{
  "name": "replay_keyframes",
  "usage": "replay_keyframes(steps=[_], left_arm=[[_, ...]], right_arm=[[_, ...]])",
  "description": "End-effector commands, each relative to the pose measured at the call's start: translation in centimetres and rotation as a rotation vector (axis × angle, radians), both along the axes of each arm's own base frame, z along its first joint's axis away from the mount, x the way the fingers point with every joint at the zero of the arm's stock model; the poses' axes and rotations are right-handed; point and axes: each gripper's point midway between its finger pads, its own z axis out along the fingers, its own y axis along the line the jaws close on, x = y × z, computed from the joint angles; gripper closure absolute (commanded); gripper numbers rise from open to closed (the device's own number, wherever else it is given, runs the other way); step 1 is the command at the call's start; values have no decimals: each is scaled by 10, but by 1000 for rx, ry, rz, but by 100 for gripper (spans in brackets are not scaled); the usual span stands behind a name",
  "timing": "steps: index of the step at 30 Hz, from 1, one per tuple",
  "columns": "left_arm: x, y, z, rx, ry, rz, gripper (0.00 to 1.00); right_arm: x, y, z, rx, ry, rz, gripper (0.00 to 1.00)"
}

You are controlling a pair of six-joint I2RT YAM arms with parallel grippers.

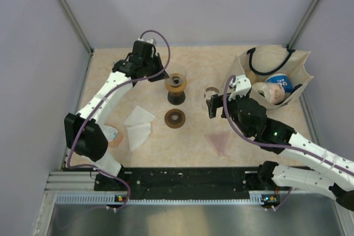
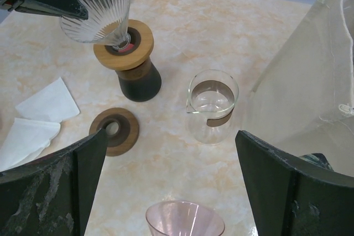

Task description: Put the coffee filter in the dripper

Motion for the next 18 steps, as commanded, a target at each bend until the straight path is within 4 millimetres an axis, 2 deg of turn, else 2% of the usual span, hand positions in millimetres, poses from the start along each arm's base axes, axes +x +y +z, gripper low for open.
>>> replay_keyframes(steps=[1,4,12,18], left_arm=[[14,-1,51,-57,-150,-1,100],[18,0,50,-50,-155,8,100],[30,-3,28,-39,-107,6,100],[29,-4,17,-23,-77,-3,100]], right_arm=[[2,-2,26,66,-38,-9,1],[4,-7,27,62,-42,-31,1],[6,-7,27,54,-48,-35,1],[8,-6,29,54,-52,-38,1]])
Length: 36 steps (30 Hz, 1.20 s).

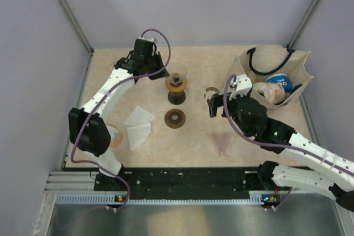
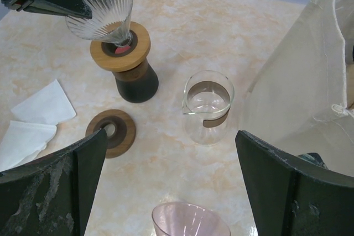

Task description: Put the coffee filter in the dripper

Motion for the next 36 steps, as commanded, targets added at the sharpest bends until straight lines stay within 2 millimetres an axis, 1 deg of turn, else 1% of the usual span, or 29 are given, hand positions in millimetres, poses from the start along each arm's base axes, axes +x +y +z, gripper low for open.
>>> replay_keyframes(steps=[1,4,8,12,14,17,18,19,20,23,27,29,33,36], left_arm=[[13,-3,21,-18,-78,-9,100],[15,-1,16,-4,-83,-5,100],[17,4,7,25,-66,12,100],[20,4,6,28,-69,17,100],[21,5,1,38,-49,29,100],[22,6,-6,40,-24,46,100],[22,4,-7,34,-18,44,100],[20,2,-6,21,-16,35,100],[20,-1,-5,6,-17,26,100],[21,-10,15,-51,-58,3,100],[25,-13,49,-98,-136,3,100],[27,-10,60,-96,-169,15,100],[33,-5,67,-77,-202,41,100],[37,-6,63,-59,-185,31,100]], right_arm=[[7,-2,29,55,-52,-26,1],[10,1,29,68,-44,-26,1],[23,10,34,157,20,-5,1],[33,30,32,189,72,66,2],[38,39,31,189,76,87,2],[49,54,36,191,78,108,2],[53,59,34,186,87,114,3],[58,65,35,184,93,121,3],[59,69,33,177,100,133,4],[63,74,33,180,104,136,4],[61,71,34,189,92,133,4],[60,67,38,198,79,126,4],[56,60,39,206,64,109,4],[54,56,39,207,60,102,4]])
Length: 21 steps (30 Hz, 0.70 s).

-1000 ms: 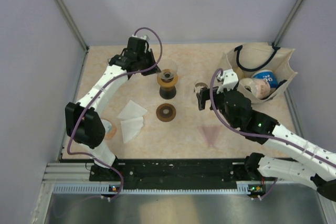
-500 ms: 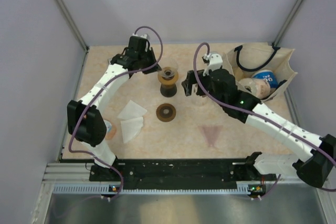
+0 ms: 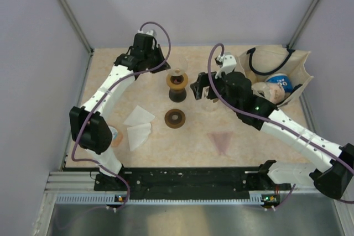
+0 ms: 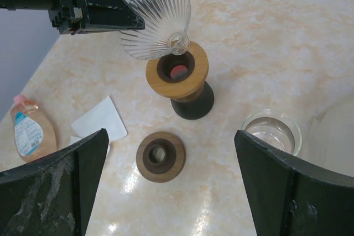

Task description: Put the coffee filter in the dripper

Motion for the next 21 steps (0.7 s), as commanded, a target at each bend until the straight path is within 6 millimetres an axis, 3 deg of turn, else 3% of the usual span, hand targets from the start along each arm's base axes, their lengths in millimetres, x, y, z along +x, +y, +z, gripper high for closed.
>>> replay_keyframes(steps=[1,11,21], left_arm=[[16,-1,38,-20,-105,6,100],[17,-1,-5,35,-25,-14,100],[6,2,-12,34,-6,-20,100]], right_arm=[[1,-9,24,72,-62,-34,4],[8,-19,21,44,-72,-71,3],[13,-22,17,34,-61,-80,3]])
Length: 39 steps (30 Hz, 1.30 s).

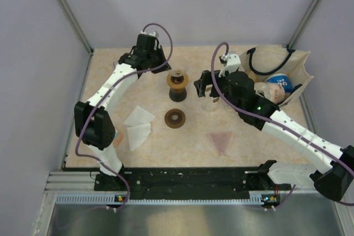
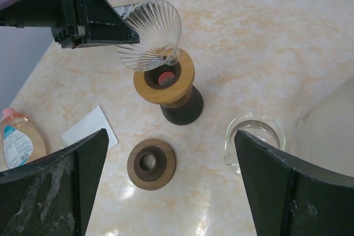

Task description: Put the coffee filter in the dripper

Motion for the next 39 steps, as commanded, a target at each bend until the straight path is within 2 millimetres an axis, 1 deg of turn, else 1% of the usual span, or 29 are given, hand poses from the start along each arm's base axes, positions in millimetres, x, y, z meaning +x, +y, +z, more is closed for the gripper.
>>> replay_keyframes(steps=[1,5,6,10,14,16,20,23,27,29,30,35,36,37,39], left_arm=[[-9,1,10,-11,-30,-24,100],[-17,-7,25,-67,-47,-69,100],[-19,-6,30,-69,-61,-69,100],[-19,-1,38,-54,-90,-54,100],[-18,-1,49,-53,-106,-63,100],[-19,-1,49,-45,-105,-66,100],[-22,4,41,-27,-89,-52,100],[-23,2,32,-30,-71,-59,100],[-19,2,22,-17,-49,-51,100],[-17,4,16,-2,-35,-37,100],[-16,7,13,6,-24,-25,100],[-16,5,6,11,3,-35,100],[-17,4,5,11,9,-40,100],[-17,3,4,12,15,-43,100],[-17,5,-1,22,38,-38,100]], right_arm=[[6,-6,11,15,-31,-26,3],[7,-6,11,10,-32,-26,3],[8,-6,10,11,-30,-27,3],[9,-7,10,11,-30,-29,3],[10,-6,10,10,-28,-29,3],[10,-6,8,8,-26,-29,3],[12,-5,9,6,-29,-30,3],[15,-2,10,6,-34,-27,3],[22,6,14,2,-37,-15,3],[29,11,16,9,-38,-18,3],[32,14,21,21,-40,-20,3],[56,32,26,30,-24,-14,6],[62,34,22,25,-11,-18,6],[66,38,23,29,-8,-14,7],[77,45,14,23,18,-11,9]])
